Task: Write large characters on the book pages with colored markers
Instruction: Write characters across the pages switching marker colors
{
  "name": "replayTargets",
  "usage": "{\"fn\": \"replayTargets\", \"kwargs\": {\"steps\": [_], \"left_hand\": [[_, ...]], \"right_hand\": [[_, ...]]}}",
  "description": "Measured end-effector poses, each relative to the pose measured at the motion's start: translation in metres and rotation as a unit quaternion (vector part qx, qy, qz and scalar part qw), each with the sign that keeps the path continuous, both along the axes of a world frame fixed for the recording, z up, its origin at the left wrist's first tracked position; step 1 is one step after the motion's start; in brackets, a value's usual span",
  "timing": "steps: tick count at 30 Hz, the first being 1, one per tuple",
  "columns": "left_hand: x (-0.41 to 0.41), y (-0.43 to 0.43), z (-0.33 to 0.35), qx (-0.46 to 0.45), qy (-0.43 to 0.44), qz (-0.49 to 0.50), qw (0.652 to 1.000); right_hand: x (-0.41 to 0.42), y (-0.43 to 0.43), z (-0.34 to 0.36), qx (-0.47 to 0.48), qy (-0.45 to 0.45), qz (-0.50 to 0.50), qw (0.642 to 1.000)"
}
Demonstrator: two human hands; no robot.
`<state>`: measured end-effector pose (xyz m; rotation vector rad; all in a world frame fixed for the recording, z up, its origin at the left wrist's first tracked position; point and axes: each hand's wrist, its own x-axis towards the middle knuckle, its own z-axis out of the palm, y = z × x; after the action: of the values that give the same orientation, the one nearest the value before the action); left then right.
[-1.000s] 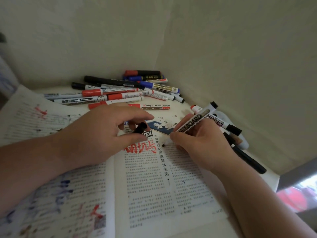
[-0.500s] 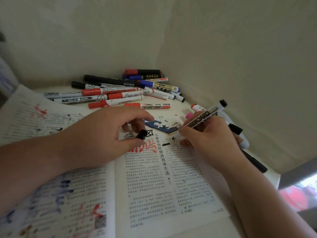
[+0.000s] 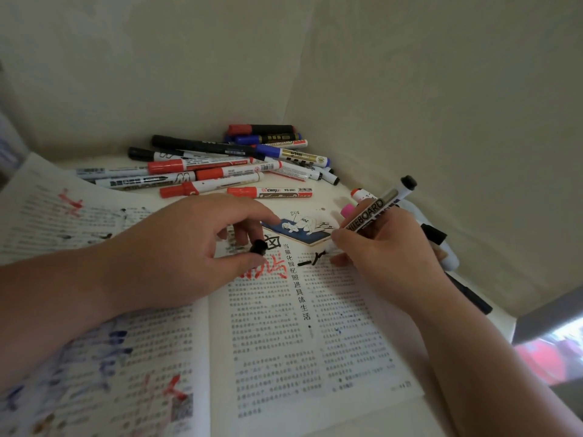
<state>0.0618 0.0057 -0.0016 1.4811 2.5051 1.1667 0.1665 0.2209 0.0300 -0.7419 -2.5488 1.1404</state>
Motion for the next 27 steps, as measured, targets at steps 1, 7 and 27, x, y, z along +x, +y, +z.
{"fn": "replayTargets", "kwargs": {"steps": [1,7,27], "left_hand": [[-0.0001,-0.0006,-0.0001,0.003,0.000,0.002,1.000],[0.0006,-0.0009,0.0004,0.013,-0.005,0.003,1.000],[0.0012,0.0007,0.0014,-0.005,-0.007,0.010,1.000]], "right_hand": [[-0.0006,0.0009,-0.0004,-0.005,0.004,-0.005,1.000],[-0.0013,0.0037,0.0010,-0.038,-0.014,0.021,0.999],[-0.0011,0.0051,-0.0028,-0.060,0.042,0.026,0.997]]}}
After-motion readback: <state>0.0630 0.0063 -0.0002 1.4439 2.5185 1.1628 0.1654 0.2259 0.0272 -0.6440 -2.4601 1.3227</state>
